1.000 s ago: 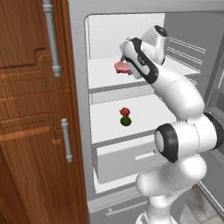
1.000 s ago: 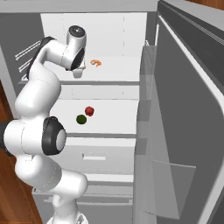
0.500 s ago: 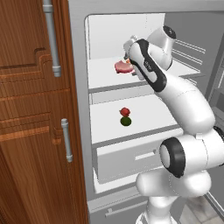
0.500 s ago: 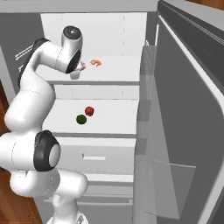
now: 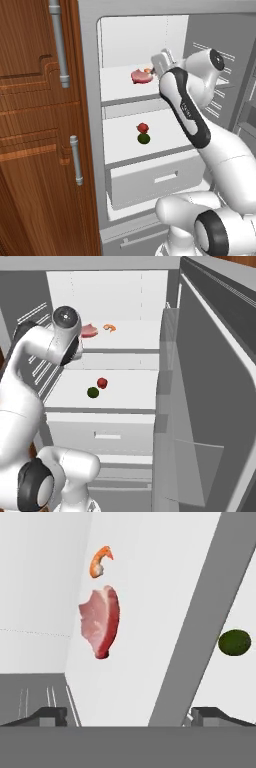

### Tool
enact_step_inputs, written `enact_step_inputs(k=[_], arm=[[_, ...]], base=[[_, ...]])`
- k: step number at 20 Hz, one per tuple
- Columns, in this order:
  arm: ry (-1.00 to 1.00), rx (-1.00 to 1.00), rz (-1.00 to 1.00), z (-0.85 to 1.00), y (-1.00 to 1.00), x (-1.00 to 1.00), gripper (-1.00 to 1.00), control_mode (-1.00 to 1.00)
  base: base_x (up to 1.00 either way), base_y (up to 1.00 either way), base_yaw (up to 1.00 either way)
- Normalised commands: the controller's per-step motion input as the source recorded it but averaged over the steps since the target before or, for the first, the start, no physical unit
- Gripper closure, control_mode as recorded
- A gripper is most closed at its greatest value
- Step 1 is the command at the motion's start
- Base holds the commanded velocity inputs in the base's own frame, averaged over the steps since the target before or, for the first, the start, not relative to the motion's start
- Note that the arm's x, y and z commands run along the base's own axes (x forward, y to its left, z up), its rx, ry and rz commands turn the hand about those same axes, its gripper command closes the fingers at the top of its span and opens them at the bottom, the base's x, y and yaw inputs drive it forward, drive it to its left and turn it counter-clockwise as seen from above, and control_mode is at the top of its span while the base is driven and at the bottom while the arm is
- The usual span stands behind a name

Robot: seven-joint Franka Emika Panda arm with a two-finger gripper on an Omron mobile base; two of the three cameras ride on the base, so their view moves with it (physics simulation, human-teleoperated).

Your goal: Transport the steak and lime to the fridge. Place the steak on the rack containing meat and place the lime on the rack containing the vegetable, ensuring meats and vegetables are on different racks.

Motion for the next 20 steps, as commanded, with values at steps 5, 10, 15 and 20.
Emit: enact_step_inputs(k=[5,10,15,20], arm=[[0.07,0.06,-0.03,0.59,-0.07,-1.0,-1.0,-1.0],[0.11,0.03,0.0,0.41,-0.13,-1.0,-1.0,-1.0],[0.0,0.0,0.0,-0.04,-0.13,-1.0,-1.0,-1.0],[0.0,-0.04,0.0,-0.54,-0.18,-0.99,-1.0,-1.0]], base=[[0.0,0.0,0.0],[0.0,0.0,0.0],[0.0,0.0,0.0],[0.0,0.0,0.0]])
